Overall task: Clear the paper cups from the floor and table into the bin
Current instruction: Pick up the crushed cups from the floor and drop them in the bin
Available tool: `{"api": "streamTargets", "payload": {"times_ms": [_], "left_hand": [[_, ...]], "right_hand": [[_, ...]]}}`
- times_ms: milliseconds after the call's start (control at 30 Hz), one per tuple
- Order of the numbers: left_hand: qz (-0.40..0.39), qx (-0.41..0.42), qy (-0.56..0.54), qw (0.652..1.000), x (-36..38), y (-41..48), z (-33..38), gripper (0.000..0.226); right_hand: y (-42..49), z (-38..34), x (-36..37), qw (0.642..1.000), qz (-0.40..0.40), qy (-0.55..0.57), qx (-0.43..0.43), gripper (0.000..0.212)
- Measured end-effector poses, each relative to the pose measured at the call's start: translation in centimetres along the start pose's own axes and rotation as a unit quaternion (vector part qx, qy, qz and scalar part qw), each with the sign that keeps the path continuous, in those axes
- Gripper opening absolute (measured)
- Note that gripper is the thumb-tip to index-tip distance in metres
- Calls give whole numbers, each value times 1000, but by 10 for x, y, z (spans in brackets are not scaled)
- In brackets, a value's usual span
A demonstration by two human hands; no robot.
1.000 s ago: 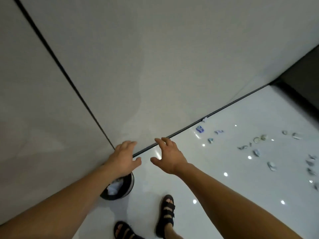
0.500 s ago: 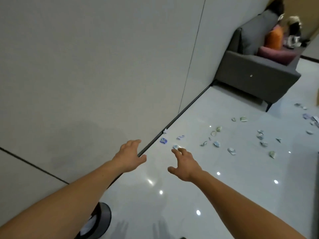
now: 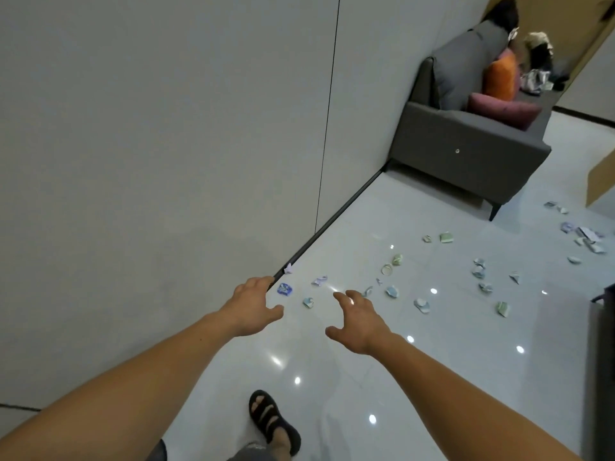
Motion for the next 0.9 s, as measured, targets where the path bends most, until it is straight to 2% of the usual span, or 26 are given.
{"api": "streamTargets", "payload": {"times_ms": [167,367,533,733,900], "left_hand": [[11,-9,-29,999,-24,85,5,70],[-34,-19,-44,998,-36,169,11,73],[-41,-50,-52,997,-49,223,10,72],[-41,-131,-93,986,-44,291,16,70],[-52,-241,-159,956,-3,336,25,71]], "right_hand": [[82,-7,-47,1000,8,-18,-5,80],[166,7,-95,1000,1,-21,16,78],[228,30,-106,997,-54,-49,25,77],[334,46,-112,987,-129,-90,-32,77],[420,73,-100,968,-204,-121,-85,74]]}}
Point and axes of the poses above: each hand's wrist, its own y-axis towards the middle knuckle, its own x-axis out of the palm, z = x × y, the point moved 9 cm from there along y, towards the middle knuckle, and after that the axes turned 15 degrees about y, right-handed, at the moved point
